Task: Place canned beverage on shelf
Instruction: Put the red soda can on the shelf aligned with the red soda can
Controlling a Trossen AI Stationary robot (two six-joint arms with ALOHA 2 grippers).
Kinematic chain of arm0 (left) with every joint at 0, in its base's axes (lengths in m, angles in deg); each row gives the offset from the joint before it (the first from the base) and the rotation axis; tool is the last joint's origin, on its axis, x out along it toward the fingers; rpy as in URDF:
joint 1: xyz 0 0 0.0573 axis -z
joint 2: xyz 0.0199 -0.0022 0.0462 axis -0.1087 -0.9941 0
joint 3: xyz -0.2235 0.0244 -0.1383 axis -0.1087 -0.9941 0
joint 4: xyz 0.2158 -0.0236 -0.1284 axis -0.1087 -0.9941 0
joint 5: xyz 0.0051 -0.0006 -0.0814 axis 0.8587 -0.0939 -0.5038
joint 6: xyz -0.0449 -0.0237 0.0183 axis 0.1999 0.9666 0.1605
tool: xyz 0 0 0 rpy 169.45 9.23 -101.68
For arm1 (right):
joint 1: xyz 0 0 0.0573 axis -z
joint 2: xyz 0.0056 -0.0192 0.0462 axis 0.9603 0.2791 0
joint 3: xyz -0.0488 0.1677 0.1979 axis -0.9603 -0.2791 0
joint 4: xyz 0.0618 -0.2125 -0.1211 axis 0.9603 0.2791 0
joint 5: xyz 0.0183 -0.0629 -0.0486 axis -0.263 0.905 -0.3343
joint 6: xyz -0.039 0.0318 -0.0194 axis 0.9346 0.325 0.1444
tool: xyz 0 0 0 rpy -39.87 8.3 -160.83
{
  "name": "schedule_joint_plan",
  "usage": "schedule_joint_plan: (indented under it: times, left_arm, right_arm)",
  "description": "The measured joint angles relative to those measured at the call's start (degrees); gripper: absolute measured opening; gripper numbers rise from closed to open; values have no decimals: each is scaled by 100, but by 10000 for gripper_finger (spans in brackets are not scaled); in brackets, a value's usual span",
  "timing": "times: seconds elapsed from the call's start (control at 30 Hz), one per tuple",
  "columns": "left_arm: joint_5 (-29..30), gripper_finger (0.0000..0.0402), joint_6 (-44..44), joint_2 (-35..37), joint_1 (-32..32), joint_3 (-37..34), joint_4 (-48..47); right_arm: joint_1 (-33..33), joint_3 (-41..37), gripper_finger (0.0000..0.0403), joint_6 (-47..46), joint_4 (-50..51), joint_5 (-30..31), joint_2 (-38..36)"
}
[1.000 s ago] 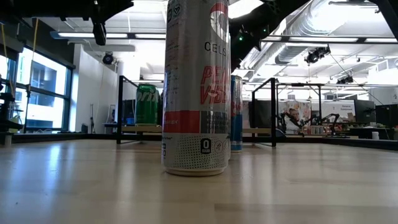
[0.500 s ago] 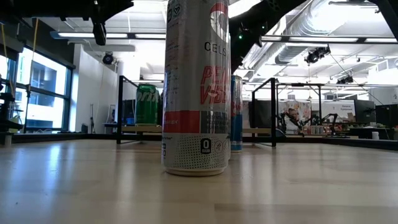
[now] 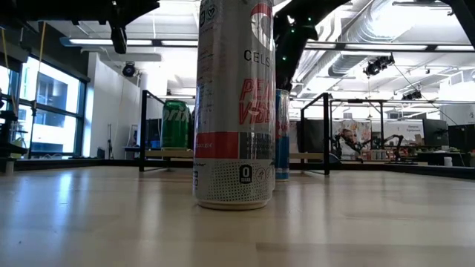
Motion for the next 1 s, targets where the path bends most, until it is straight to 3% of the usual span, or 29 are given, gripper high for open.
schedule_joint_plan:
  times: [0.33,0.47,0.87,1.0]
  left_arm:
    - [2,1,0,0,2,-2,0]
    - [2,1,2,0,2,-2,2]
    - [0,1,-39,2,0,-2,2]
    - [0,1,-39,2,2,-2,2]
  right_arm:
    - [-1,-22,397,-408,681,-212,0]
    - [2,-22,397,-420,757,-733,0]
    - [-17,-26,397,-2232,827,-1494,0]
    - [-17,-26,397,-3057,792,-1478,0]
